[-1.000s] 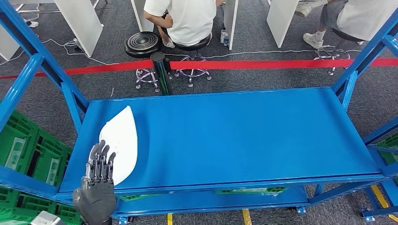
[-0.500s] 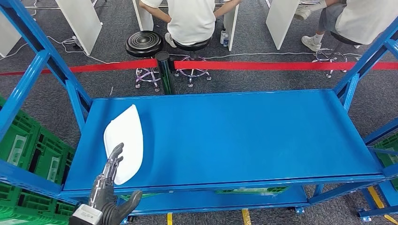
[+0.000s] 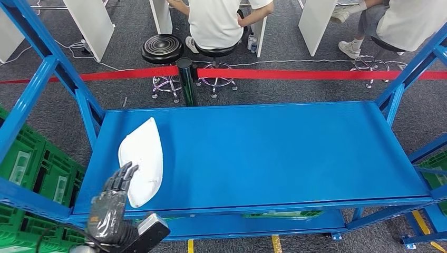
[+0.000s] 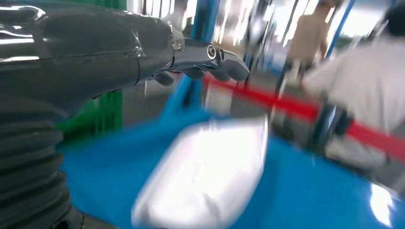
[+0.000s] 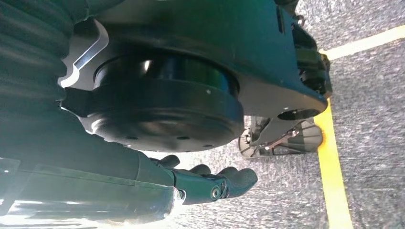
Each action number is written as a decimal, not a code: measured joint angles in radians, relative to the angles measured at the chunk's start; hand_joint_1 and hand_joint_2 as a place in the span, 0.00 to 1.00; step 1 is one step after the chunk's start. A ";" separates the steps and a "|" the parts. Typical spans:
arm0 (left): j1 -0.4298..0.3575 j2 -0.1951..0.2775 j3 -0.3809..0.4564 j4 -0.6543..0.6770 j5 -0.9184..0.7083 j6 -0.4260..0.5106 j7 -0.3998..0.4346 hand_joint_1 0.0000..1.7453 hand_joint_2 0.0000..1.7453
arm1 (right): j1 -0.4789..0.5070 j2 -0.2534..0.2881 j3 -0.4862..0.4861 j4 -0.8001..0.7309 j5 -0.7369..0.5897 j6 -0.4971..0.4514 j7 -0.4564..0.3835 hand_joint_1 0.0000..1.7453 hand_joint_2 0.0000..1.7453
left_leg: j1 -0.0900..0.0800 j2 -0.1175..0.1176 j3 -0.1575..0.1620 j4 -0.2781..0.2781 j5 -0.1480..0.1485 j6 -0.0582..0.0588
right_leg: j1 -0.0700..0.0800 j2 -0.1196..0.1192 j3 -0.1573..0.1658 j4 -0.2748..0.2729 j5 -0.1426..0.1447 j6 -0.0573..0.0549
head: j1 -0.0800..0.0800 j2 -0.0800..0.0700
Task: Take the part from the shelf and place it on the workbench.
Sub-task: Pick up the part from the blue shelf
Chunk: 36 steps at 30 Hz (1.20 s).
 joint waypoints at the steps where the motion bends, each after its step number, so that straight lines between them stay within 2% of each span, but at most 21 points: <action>1: -0.002 0.004 0.006 -0.012 -0.047 -0.045 0.008 0.00 1.00 | 0.000 0.000 0.000 0.001 -0.001 0.000 0.003 0.00 1.00 | 0.000 0.000 0.000 0.000 0.000 0.000 | 0.000 0.000 0.000 0.000 0.000 0.000 | 0.000 0.000; 3: -0.005 0.007 0.013 -0.033 -0.081 -0.182 0.011 0.00 1.00 | 0.000 0.001 0.000 0.003 -0.004 0.002 0.007 0.00 1.00 | 0.000 -0.001 0.000 0.000 0.000 0.001 | 0.000 -0.001 0.000 0.000 0.000 0.000 | 0.000 0.000; 6: -0.008 0.003 0.015 -0.044 -0.041 -0.390 0.014 0.00 1.00 | -0.001 0.002 0.000 0.005 -0.006 0.007 0.009 0.00 1.00 | 0.000 -0.001 0.000 0.000 0.000 0.001 | 0.000 0.000 -0.001 0.000 0.000 0.000 | 0.000 0.000; 8: -0.011 -0.008 0.018 -0.042 0.016 -0.470 0.014 0.00 1.00 | -0.001 0.002 0.000 0.006 -0.007 0.009 0.009 0.00 1.00 | 0.000 -0.001 0.000 0.000 0.000 0.001 | 0.000 0.000 -0.001 -0.001 0.000 0.000 | 0.000 0.000; 11: -0.015 -0.024 0.019 -0.029 0.115 -0.521 0.014 0.00 1.00 | -0.001 0.002 0.000 0.008 -0.007 0.010 0.010 0.00 1.00 | 0.000 -0.001 0.000 0.000 0.000 0.001 | 0.000 0.000 -0.001 -0.001 0.000 0.001 | 0.000 0.000; 20: -0.022 -0.061 0.020 0.029 0.166 -0.466 0.014 0.00 1.00 | -0.001 0.002 -0.001 0.010 -0.009 0.006 0.014 0.00 1.00 | 0.000 -0.002 0.000 0.000 0.000 0.001 | 0.000 0.000 0.000 -0.002 0.000 0.001 | 0.000 0.000; 24: -0.013 -0.084 0.028 0.062 0.133 -0.425 0.014 0.00 1.00 | -0.001 0.003 -0.001 0.012 -0.011 0.004 0.017 0.00 1.00 | 0.000 -0.002 0.000 0.000 0.000 0.001 | 0.000 -0.001 0.000 -0.003 0.000 0.001 | 0.000 0.000; 30: 0.016 -0.131 0.072 0.111 0.076 -0.364 0.014 0.00 1.00 | -0.001 0.005 -0.001 0.014 -0.015 0.000 0.025 0.00 1.00 | 0.000 -0.001 0.000 0.000 0.000 0.001 | 0.000 0.000 0.000 -0.003 0.000 0.001 | 0.000 0.000; 36: 0.058 -0.183 0.140 0.145 0.020 -0.344 0.015 0.00 1.00 | -0.001 0.005 -0.002 0.015 -0.017 -0.004 0.033 0.00 1.00 | 0.000 0.000 0.000 0.000 0.000 0.001 | 0.000 0.000 0.000 -0.003 0.000 0.001 | 0.000 0.000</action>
